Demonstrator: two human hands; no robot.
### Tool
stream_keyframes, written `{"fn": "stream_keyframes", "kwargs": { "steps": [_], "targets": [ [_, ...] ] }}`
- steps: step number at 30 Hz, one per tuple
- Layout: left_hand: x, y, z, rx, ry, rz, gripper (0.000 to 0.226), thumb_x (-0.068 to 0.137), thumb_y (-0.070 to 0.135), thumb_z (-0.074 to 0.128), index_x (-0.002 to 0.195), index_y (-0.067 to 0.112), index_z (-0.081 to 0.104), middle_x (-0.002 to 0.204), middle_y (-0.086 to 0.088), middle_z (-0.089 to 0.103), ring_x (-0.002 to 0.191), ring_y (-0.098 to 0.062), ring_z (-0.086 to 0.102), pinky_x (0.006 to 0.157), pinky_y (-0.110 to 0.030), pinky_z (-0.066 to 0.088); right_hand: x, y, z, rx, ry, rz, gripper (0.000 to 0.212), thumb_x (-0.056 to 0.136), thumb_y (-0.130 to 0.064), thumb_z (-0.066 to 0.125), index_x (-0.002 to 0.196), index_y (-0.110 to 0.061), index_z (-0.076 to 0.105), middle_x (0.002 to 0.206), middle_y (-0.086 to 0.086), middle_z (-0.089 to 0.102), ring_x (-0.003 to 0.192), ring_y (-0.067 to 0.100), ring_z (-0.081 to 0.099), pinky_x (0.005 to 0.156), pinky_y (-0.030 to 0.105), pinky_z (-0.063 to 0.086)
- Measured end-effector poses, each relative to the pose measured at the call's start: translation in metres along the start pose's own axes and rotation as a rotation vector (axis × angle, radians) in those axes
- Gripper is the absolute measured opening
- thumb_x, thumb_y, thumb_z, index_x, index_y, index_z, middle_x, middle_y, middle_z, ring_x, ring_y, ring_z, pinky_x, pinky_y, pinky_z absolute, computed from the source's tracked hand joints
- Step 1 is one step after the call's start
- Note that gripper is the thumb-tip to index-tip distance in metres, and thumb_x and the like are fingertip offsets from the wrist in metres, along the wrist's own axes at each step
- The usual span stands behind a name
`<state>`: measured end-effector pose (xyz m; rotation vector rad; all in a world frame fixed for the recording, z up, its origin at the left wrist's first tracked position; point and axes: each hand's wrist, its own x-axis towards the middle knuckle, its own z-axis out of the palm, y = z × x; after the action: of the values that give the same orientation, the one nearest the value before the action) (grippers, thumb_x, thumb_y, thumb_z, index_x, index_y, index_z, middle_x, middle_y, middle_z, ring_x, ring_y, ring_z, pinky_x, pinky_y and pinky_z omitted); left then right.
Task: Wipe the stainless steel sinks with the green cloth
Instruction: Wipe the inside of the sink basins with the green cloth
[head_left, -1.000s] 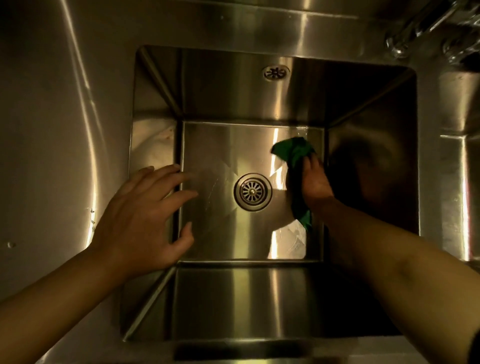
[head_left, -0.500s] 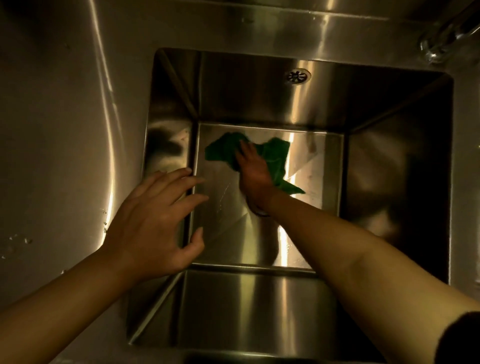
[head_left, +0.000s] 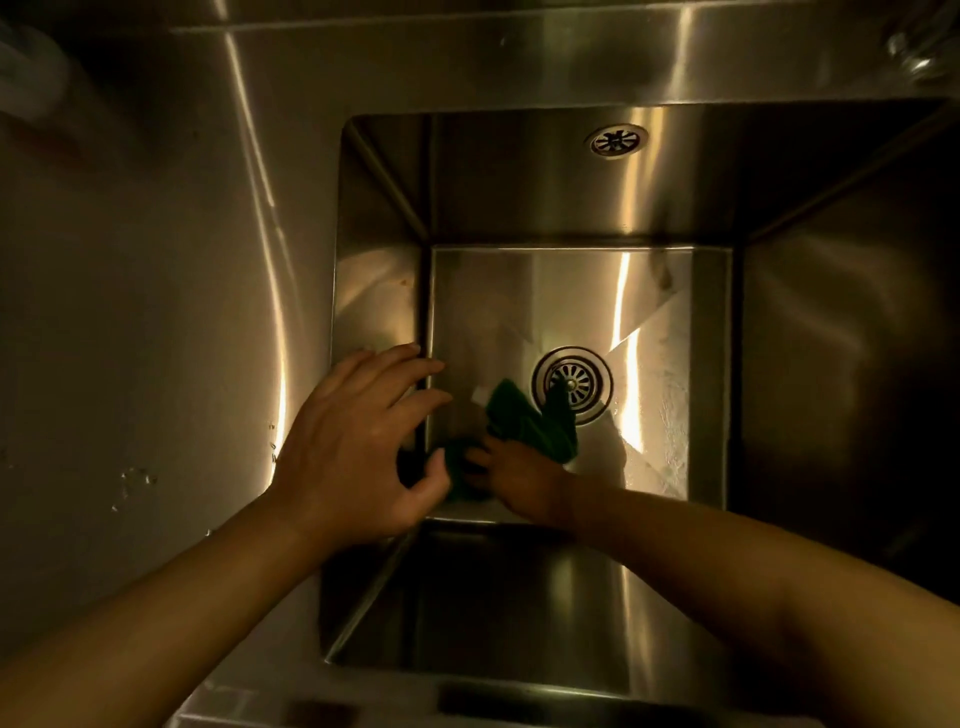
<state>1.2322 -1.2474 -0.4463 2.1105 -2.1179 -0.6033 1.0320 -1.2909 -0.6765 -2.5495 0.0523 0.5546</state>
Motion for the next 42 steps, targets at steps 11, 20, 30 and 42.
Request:
{"fn": "stream_keyframes", "kwargs": {
  "steps": [11,20,30,42],
  "targets": [
    [-0.001,-0.002,0.004,0.029,0.001,-0.002,0.052,0.079,0.043,0.070,0.124,0.017,0.072,0.141,-0.003,0.063,0.138,-0.024,0.051,0.120,-0.041,0.030,-0.142,0.048,-0.012,-0.019,-0.290,0.256,0.062,0.096,-0.013,0.058,0.153,-0.025,0.038,0.166,0.008,0.019,0.149,0.034,0.024,0.105,0.046,0.045],
    [-0.002,-0.008,0.012,0.035,0.033,-0.013,0.052,0.082,0.048,0.064,0.125,0.018,0.070,0.139,-0.004,0.062,0.137,-0.025,0.050,0.117,-0.043,0.033,-0.169,0.075,-0.057,-0.080,-0.404,0.758,0.078,0.087,-0.020,0.072,0.153,-0.030,0.033,0.165,0.011,0.009,0.150,0.044,0.017,0.114,0.064,0.032],
    [-0.004,-0.002,0.005,0.017,0.084,0.003,0.050,0.076,0.045,0.067,0.117,0.016,0.073,0.133,-0.007,0.066,0.129,-0.029,0.055,0.111,-0.041,0.036,-0.201,0.026,-0.121,0.237,0.026,1.083,0.079,0.083,-0.020,0.076,0.150,-0.023,0.035,0.142,0.011,0.050,0.122,0.040,0.056,0.098,0.047,0.051],
    [-0.009,0.002,-0.004,-0.035,0.076,0.043,0.056,0.073,0.049,0.063,0.116,0.014,0.072,0.125,-0.011,0.069,0.120,-0.034,0.060,0.106,-0.043,0.041,-0.292,-0.106,-0.169,1.221,0.944,1.049,0.030,0.090,0.002,0.064,0.113,-0.018,0.059,0.109,0.010,0.070,0.097,0.026,0.069,0.082,0.035,0.057]
  ]
}}
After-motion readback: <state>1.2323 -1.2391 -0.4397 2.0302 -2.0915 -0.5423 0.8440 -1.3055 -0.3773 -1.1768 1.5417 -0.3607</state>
